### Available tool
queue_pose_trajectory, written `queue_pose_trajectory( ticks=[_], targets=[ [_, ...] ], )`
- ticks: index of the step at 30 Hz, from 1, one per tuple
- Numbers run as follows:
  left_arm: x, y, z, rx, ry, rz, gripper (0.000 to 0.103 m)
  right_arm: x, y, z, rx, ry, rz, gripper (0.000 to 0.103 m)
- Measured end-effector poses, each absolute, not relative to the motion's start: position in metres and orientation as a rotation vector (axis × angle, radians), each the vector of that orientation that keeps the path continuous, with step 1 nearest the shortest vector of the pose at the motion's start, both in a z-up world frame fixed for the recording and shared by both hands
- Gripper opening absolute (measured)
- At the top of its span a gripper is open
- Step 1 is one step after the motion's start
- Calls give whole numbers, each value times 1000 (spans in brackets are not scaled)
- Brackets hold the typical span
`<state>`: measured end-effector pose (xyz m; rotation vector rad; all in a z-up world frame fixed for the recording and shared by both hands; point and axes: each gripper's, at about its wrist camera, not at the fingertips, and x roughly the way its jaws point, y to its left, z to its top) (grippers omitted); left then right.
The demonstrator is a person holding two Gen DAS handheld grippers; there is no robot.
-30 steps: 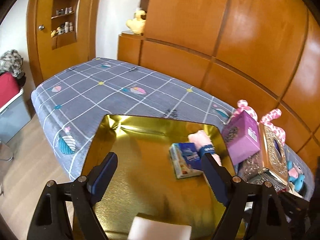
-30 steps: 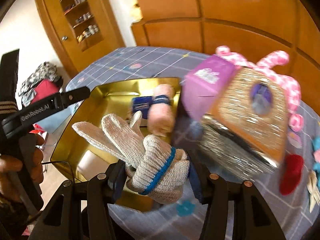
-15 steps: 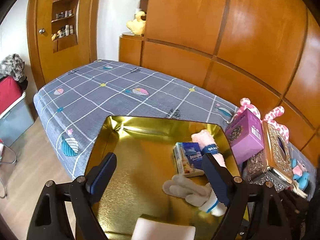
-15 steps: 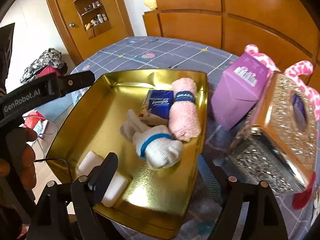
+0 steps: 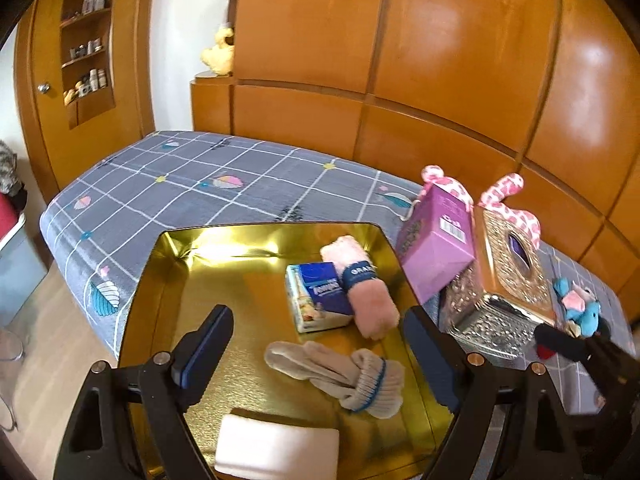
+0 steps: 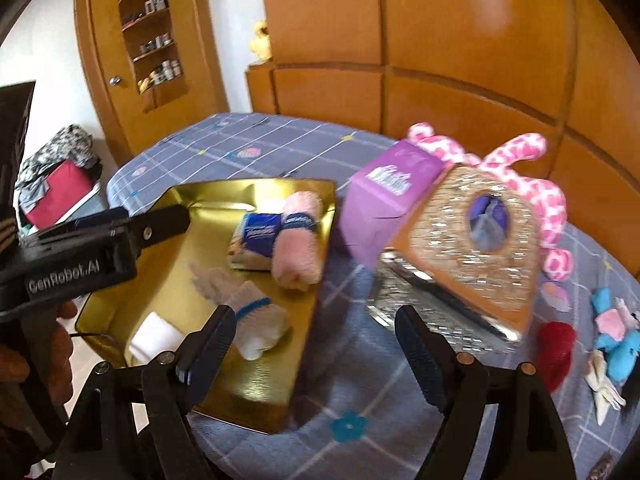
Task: Organize soft objects
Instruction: 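Move both tools back toward the remaining plush toys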
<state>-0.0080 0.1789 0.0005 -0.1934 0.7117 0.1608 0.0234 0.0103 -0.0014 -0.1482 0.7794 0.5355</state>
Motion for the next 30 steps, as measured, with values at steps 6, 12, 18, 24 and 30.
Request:
queue_pose_trajectory(
  ticks=[6, 12, 18, 24, 30],
  targets=[
    [-9, 161, 3, -146, 713, 120, 87, 24, -17, 2, -115, 768, 470, 83],
    [-9, 141, 7, -97, 705, 73, 87, 27, -51, 1, -65, 773, 400, 83],
    [-6, 117, 13, -40, 698, 6, 87, 30, -90, -1, -40, 774, 309, 83],
    [-1, 88, 24, -5, 688, -114, 87, 35, -143, 2, -29, 765, 181, 83],
    [2, 43, 28, 58, 689, -281, 87, 41, -230, 7, 54, 764, -40, 83]
  ],
)
